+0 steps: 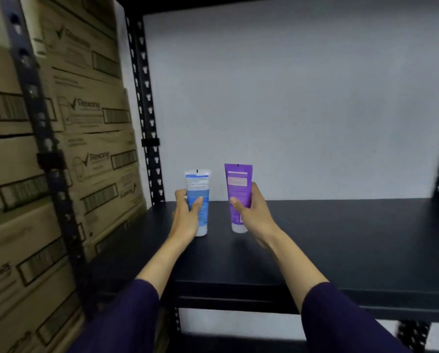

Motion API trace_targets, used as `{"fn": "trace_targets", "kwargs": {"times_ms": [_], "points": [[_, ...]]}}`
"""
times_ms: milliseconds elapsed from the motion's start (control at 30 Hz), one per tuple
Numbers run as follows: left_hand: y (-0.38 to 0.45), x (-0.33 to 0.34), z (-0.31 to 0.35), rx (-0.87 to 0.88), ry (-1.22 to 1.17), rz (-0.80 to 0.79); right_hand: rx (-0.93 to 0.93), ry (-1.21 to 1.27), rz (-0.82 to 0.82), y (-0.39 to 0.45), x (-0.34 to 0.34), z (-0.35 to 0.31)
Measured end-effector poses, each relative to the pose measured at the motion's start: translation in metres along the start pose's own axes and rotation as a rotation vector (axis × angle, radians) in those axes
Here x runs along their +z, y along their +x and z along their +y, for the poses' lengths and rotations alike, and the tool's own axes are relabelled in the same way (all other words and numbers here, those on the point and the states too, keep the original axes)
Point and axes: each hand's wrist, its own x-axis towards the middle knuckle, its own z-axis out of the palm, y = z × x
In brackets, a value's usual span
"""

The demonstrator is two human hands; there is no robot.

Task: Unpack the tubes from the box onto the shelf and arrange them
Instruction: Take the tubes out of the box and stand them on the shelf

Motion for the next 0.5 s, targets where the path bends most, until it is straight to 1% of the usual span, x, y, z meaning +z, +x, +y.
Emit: {"fn": "trace_targets", "kwargs": {"times_ms": [200,233,367,500], "points": [[0.027,-0.010,-0.020,0.057,0.071,0.077,0.034,-0.031,-0.126,0.028,0.026,0.025],[0.029,-0.011,-0.024,0.060,0.087,0.078,0.038,-0.050,-0.142,0.033,0.026,0.029],[0.034,-0.010,-0.041,0.052,0.152,-0.007,0.071,-0.185,-0.205,0.040,0.021,0.044],[0.035,-0.010,-0.047,0.023,0.153,0.028,0.111,-0.242,-0.227,0.042,0.022,0.052]]}}
